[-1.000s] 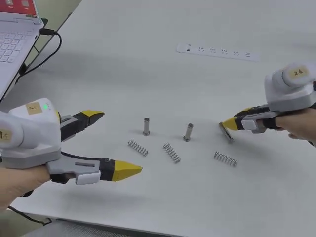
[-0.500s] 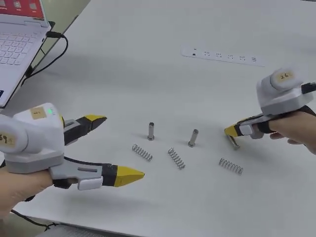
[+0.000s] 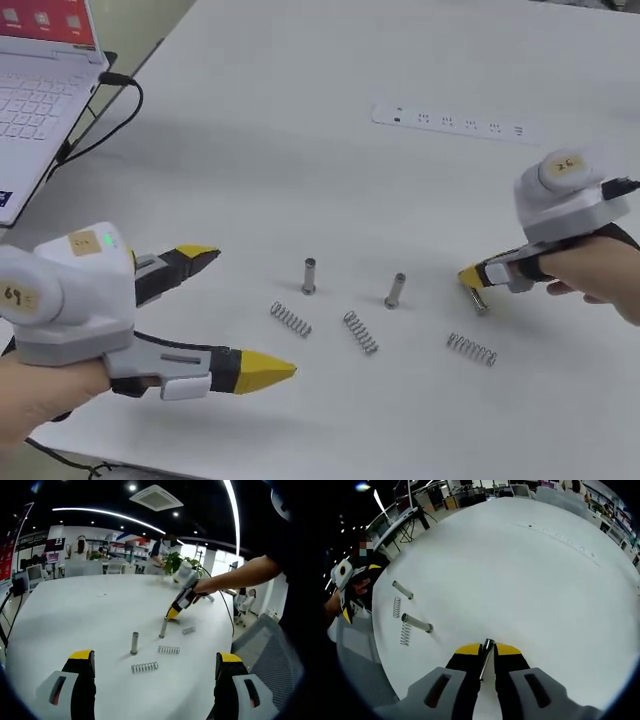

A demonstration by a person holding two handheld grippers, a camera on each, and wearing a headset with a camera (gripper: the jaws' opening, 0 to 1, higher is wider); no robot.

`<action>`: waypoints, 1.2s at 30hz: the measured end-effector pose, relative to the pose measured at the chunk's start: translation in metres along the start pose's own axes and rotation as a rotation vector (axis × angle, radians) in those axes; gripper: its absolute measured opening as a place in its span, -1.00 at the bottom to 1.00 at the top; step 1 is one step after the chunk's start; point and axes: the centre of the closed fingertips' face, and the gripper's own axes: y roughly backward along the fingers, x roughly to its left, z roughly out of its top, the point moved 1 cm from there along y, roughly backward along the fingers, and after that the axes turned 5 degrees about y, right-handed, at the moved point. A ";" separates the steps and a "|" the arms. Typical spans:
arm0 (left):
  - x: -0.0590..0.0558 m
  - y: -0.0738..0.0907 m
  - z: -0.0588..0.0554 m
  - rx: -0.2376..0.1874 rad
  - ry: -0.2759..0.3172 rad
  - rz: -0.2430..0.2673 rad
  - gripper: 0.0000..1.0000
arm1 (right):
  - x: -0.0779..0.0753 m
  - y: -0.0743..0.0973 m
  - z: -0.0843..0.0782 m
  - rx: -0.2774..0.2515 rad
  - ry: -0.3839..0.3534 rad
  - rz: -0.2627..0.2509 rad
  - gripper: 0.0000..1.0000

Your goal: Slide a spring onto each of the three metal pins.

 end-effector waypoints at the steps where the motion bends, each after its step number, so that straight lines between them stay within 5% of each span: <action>1: 0.000 0.000 0.000 0.000 0.002 -0.001 0.96 | 0.000 -0.001 0.000 0.004 -0.002 0.000 -0.85; 20: -0.002 -0.001 -0.004 0.007 0.001 -0.008 0.95 | 0.002 -0.005 -0.002 0.058 0.007 -0.058 -0.89; 36: -0.005 -0.002 -0.005 0.011 -0.002 -0.011 0.94 | 0.005 0.005 -0.004 -0.001 0.012 -0.039 -0.90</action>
